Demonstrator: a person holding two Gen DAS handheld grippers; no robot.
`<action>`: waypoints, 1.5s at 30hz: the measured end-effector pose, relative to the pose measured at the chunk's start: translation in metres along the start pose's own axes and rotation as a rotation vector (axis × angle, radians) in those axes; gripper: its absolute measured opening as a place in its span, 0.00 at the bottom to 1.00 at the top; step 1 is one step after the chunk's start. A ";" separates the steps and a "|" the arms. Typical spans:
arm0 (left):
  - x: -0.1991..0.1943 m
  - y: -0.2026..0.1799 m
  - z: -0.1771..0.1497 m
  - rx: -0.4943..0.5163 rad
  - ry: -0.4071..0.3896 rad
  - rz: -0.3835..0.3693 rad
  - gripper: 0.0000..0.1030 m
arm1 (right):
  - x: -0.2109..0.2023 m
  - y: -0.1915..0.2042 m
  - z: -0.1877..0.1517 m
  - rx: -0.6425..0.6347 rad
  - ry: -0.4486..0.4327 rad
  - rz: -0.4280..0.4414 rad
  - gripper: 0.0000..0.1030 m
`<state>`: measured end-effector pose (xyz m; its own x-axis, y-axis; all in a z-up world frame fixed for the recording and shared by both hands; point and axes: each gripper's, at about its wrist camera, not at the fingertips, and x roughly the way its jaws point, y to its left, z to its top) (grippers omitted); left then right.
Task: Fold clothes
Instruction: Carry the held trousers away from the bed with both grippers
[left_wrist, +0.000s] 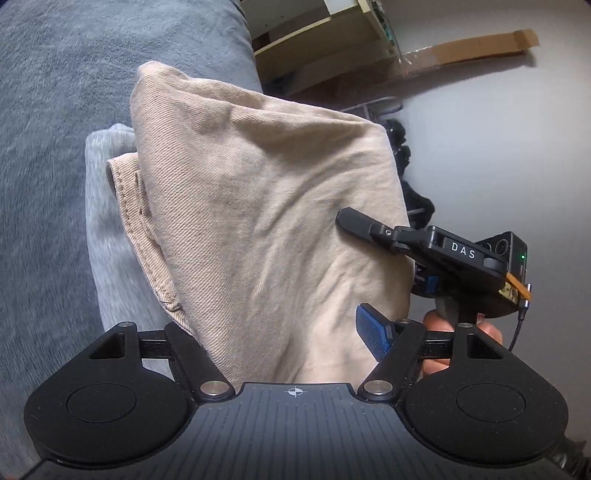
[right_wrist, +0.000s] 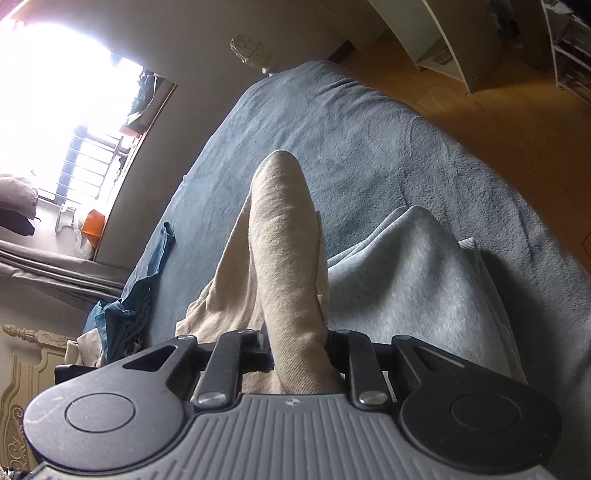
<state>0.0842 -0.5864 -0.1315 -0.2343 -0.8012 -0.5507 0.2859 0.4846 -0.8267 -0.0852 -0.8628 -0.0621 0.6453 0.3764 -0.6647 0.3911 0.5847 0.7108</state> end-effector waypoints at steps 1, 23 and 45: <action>0.004 0.006 0.001 0.006 0.001 0.011 0.70 | 0.004 -0.007 -0.001 0.005 -0.004 0.012 0.20; 0.001 0.069 -0.003 -0.016 0.059 0.045 0.76 | 0.039 -0.085 0.005 0.097 0.039 0.061 0.40; 0.034 -0.029 0.025 0.682 -0.123 0.383 0.67 | -0.006 -0.022 -0.136 -0.448 -0.222 -0.451 0.18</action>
<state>0.0918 -0.6361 -0.1232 0.0888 -0.6744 -0.7330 0.8417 0.4443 -0.3069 -0.1872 -0.7800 -0.1056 0.6207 -0.1035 -0.7771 0.3747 0.9099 0.1781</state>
